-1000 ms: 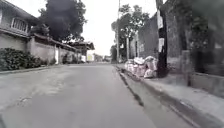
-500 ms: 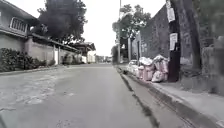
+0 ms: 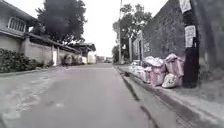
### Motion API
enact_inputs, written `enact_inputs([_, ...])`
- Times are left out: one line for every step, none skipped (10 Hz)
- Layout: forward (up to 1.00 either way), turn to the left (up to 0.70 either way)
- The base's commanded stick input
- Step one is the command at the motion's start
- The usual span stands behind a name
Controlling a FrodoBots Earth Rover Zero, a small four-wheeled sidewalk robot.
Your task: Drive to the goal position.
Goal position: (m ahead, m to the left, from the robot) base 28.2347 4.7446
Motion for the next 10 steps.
enact_inputs([1.00, 0.04])
enact_inputs([1.00, 0.05])
enact_inputs([1.00, 0.01])
enact_inputs([1.00, 0.00])
enact_inputs([1.00, 0.00])
enact_inputs([1.00, 0.00])
enact_inputs([1.00, 0.00])
enact_inputs([1.00, 0.00])
enact_inputs([1.00, 0.00])
enact_inputs([1.00, 0.00])
